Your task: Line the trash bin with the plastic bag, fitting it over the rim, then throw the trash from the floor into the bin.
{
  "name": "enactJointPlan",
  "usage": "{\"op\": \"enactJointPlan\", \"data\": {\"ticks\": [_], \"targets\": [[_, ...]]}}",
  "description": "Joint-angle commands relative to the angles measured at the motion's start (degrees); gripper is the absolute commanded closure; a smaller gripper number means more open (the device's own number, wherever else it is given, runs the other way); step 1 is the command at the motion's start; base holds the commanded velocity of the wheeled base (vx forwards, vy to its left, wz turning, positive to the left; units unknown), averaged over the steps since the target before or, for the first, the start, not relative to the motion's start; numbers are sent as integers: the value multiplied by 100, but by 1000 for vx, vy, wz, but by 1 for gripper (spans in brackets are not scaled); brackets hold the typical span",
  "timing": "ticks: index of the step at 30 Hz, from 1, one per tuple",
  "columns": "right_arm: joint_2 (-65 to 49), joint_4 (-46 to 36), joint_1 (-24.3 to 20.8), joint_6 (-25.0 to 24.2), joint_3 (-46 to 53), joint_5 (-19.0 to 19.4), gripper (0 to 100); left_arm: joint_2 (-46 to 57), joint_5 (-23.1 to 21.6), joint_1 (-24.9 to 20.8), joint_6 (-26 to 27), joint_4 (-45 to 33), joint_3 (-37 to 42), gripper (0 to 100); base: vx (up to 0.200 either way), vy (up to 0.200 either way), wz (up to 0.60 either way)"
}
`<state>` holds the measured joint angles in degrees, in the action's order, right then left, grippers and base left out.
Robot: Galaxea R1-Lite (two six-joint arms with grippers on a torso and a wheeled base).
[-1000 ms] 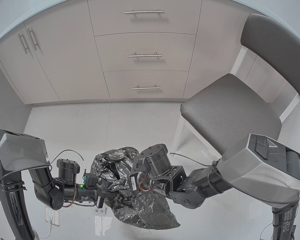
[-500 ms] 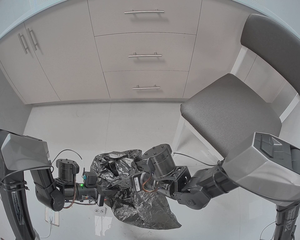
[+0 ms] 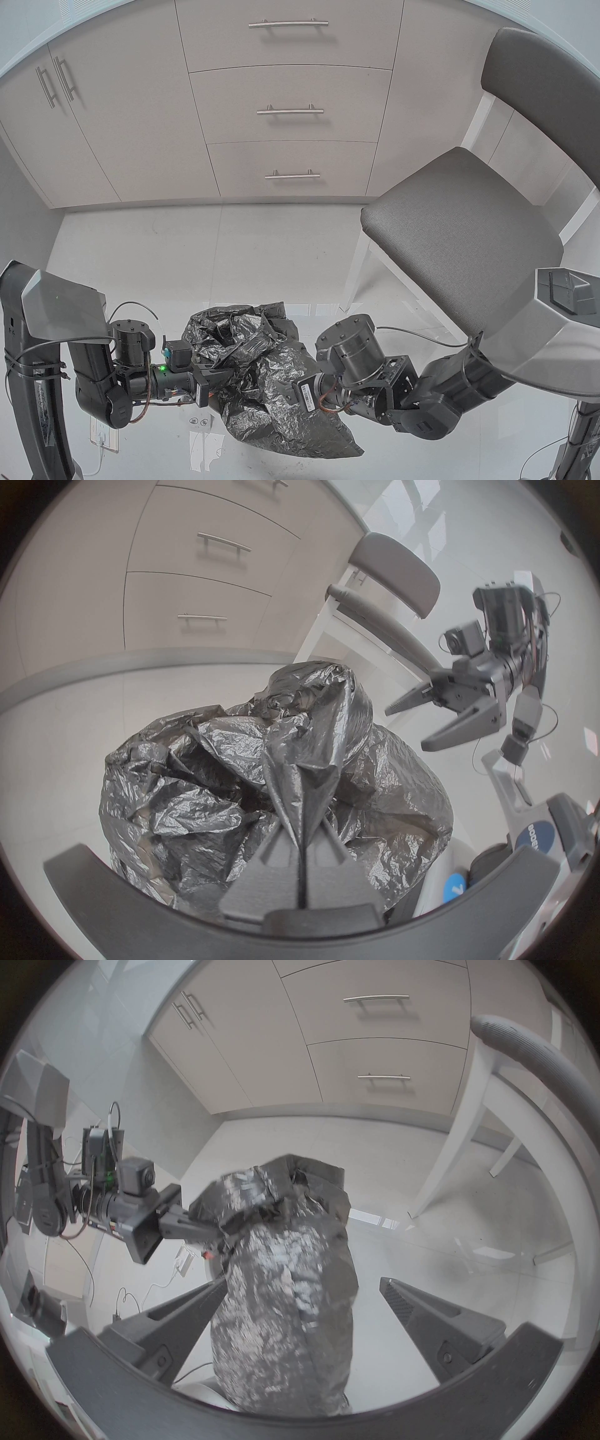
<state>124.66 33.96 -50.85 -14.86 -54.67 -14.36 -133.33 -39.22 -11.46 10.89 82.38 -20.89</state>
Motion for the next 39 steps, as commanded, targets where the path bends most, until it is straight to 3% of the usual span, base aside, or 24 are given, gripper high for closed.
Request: {"op": "enactJointPlan", "data": {"ticks": [1,2,5,6,17,39], "targets": [[-91,409,-39,71,633,-49,0,26,19,-5,-772,199,6,100,0,0,0],[-56,453,-48,106,677,-49,0,114,37,-5,-1027,225,6,100,0,0,0],[-56,453,-48,106,677,-49,0,114,37,-5,-1027,225,6,100,0,0,0],[58,532,-48,203,686,-49,0,246,116,-5,-1554,498,59,100,0,0,0],[304,541,-66,308,625,21,0,606,134,-234,-2003,524,112,100,0,0,0],[674,524,-408,326,467,232,0,606,134,-208,-2029,524,77,100,0,0,0]]}}
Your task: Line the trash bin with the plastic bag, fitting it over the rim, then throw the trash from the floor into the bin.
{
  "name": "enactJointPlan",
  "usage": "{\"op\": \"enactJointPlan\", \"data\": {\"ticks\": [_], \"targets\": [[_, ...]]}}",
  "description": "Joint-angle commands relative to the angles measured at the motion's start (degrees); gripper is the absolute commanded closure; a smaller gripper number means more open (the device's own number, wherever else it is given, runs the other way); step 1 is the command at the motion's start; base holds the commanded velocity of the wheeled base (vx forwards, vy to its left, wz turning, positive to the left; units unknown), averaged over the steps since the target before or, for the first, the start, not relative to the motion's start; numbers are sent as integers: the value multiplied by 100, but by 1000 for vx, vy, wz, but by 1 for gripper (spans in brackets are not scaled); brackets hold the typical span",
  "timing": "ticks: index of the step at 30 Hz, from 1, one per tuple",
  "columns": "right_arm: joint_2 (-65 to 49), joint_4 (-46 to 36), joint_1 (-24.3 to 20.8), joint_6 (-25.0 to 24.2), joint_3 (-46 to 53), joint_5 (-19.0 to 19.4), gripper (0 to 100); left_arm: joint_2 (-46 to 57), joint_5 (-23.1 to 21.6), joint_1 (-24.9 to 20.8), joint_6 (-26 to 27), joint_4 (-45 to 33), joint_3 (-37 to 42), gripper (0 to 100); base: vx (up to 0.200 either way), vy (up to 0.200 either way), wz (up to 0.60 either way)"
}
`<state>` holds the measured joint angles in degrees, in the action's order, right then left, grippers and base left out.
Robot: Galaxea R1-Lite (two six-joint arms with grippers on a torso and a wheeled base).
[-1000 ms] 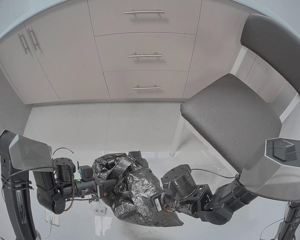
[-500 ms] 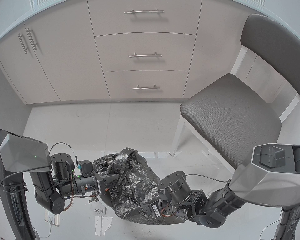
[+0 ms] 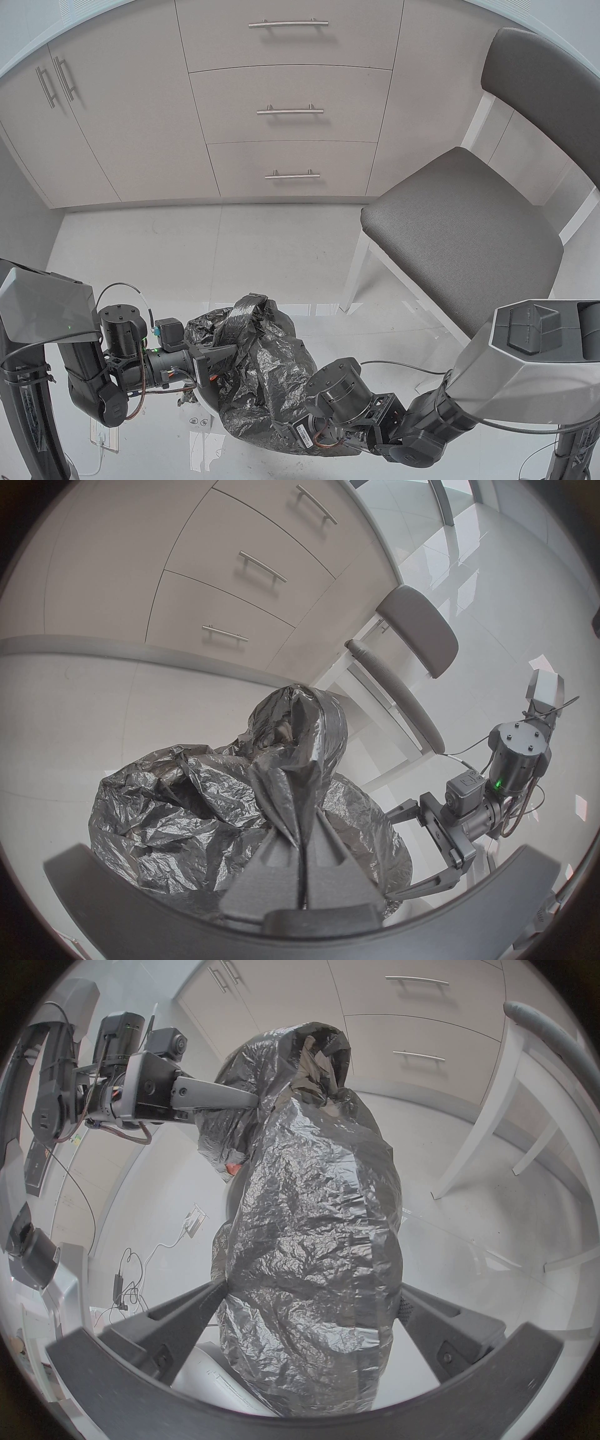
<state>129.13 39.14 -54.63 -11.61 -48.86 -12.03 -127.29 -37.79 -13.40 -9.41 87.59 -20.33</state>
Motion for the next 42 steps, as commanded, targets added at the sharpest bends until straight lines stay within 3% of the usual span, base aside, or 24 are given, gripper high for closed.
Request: {"op": "enactJointPlan", "data": {"ticks": [1,5,6,20,31,37,42], "targets": [[261,6,-31,0,-159,-1,0,12,-9,-5,1,4,29,100,0,0,0],[332,6,-31,9,-256,-10,0,12,0,4,1,4,3,100,0,0,0],[340,6,-31,9,-282,-10,100,20,0,13,1,4,3,100,0,0,0],[428,6,-83,194,-590,-27,100,38,0,39,18,13,117,100,0,0,0],[1017,-126,-312,194,-1750,-80,100,38,0,39,18,13,179,100,0,0,0],[1606,-214,-365,194,-2813,-396,100,29,-9,39,18,13,188,100,0,0,0],[1896,-337,-365,185,-3200,-396,100,38,-9,74,9,13,223,100,0,0,0]]}}
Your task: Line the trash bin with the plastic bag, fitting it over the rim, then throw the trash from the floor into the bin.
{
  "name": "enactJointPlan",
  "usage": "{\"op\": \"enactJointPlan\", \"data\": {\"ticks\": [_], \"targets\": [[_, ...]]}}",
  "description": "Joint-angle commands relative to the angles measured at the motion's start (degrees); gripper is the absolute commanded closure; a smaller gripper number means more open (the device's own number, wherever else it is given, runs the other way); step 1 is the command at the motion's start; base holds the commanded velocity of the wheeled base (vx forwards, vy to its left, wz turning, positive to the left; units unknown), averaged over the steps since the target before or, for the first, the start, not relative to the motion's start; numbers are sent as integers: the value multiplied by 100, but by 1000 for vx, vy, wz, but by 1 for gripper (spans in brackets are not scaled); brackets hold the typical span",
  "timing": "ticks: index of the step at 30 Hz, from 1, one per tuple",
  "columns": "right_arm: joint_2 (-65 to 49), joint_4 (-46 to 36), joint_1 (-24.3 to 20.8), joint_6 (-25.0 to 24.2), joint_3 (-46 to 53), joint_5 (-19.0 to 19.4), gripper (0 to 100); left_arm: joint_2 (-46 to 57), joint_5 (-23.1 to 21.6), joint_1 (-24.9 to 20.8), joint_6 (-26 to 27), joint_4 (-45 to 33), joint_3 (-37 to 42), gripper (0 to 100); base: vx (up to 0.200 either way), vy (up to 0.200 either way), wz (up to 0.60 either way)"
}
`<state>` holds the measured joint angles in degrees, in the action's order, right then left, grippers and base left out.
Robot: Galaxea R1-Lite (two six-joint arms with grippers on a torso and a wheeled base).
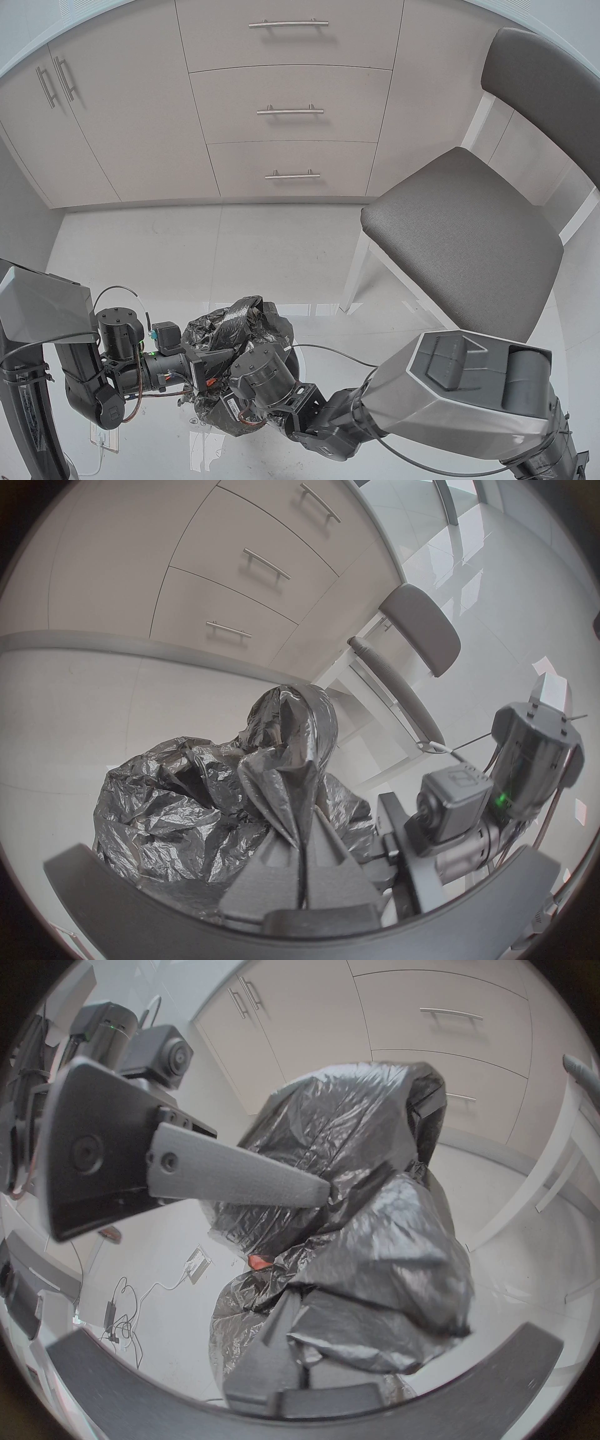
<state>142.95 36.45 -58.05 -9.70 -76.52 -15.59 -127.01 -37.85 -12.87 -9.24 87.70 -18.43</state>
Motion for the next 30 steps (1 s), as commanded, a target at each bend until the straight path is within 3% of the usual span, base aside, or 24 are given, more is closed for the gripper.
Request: {"op": "enactJointPlan", "data": {"ticks": [1,17,30], "targets": [[568,-68,-22,-5,-469,-40,100,19,-3,22,-8,2,41,100,0,0,0],[1156,-156,163,12,-1181,-49,100,142,-3,13,-16,2,59,100,0,0,0],[1403,-683,268,30,-1743,-58,100,133,-3,22,-16,2,112,100,0,0,0]]}}
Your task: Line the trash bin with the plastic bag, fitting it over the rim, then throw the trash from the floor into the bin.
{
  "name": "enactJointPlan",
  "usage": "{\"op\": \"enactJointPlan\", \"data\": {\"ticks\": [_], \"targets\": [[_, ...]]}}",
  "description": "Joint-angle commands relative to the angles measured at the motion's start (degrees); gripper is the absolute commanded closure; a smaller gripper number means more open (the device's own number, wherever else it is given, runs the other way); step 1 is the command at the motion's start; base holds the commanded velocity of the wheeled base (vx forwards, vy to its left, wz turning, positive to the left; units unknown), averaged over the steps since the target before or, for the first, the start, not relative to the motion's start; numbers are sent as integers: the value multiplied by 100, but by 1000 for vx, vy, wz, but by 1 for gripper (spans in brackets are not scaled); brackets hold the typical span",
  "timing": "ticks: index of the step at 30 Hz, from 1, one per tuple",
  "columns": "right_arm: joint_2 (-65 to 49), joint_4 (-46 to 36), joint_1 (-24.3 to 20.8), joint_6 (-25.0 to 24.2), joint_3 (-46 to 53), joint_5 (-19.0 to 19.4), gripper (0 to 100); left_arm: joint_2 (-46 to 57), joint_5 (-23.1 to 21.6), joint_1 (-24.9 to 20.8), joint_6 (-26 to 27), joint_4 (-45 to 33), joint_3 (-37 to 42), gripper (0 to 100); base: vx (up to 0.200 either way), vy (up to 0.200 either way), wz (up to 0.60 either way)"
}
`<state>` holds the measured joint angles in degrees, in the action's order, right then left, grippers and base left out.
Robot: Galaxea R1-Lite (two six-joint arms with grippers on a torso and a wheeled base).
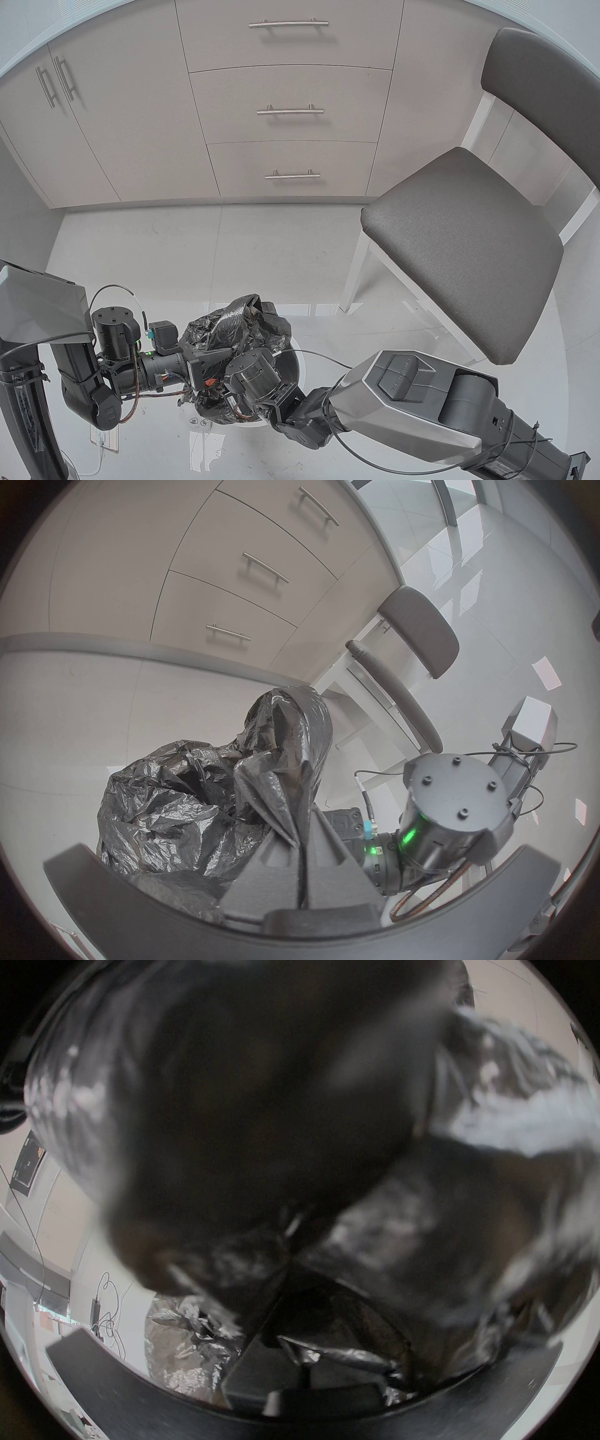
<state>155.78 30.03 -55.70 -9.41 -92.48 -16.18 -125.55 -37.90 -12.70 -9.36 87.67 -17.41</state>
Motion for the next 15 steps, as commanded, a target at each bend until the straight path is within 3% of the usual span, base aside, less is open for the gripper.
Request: {"op": "enactJointPlan", "data": {"ticks": [1,14,15], "targets": [[119,-93,33,1,-183,1,100,-13,2,5,-4,4,9,100,0,0,0],[75,-559,147,80,-271,-70,100,-31,2,-4,5,4,36,100,0,0,0],[75,-559,156,124,-262,-79,0,-31,2,-4,-4,4,36,100,0,0,0]]}}
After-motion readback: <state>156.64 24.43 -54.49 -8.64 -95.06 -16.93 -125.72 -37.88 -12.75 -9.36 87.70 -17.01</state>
